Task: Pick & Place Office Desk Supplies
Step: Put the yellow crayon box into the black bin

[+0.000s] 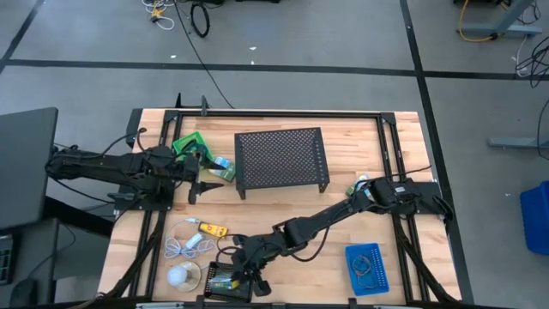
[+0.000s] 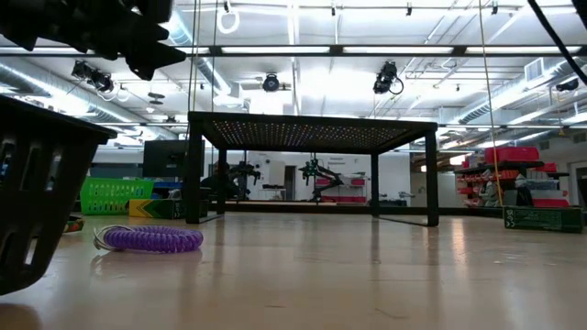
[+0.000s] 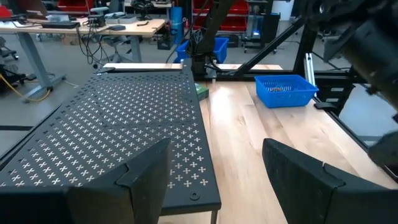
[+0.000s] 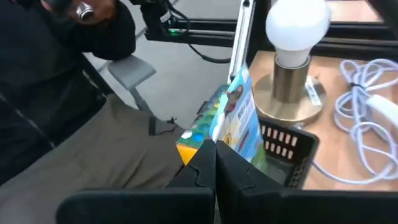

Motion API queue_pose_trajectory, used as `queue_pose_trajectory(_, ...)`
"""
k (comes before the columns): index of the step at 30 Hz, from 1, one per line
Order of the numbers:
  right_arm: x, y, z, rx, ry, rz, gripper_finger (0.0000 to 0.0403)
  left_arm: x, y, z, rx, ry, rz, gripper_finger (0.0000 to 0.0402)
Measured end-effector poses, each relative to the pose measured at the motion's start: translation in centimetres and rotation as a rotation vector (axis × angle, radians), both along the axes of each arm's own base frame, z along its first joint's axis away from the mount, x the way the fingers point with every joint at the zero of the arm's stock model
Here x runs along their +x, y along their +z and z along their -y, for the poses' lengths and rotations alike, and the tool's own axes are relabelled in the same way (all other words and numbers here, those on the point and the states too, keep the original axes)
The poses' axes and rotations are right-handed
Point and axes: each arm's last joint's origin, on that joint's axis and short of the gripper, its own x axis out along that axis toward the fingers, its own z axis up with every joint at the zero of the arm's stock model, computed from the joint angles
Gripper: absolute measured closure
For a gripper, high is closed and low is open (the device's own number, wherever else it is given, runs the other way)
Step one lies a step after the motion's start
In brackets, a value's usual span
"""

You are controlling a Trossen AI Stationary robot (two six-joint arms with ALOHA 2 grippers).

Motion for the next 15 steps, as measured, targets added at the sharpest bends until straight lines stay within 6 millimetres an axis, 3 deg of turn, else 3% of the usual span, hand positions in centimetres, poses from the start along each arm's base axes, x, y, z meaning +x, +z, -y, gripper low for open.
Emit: queue_pose_trajectory(15, 1.1, -2.7, 1.1, 0.024, 0.072, -0.042, 0.0403, 0.0, 0.0, -0.1, 0.002, 0.026, 0.000, 0.0141)
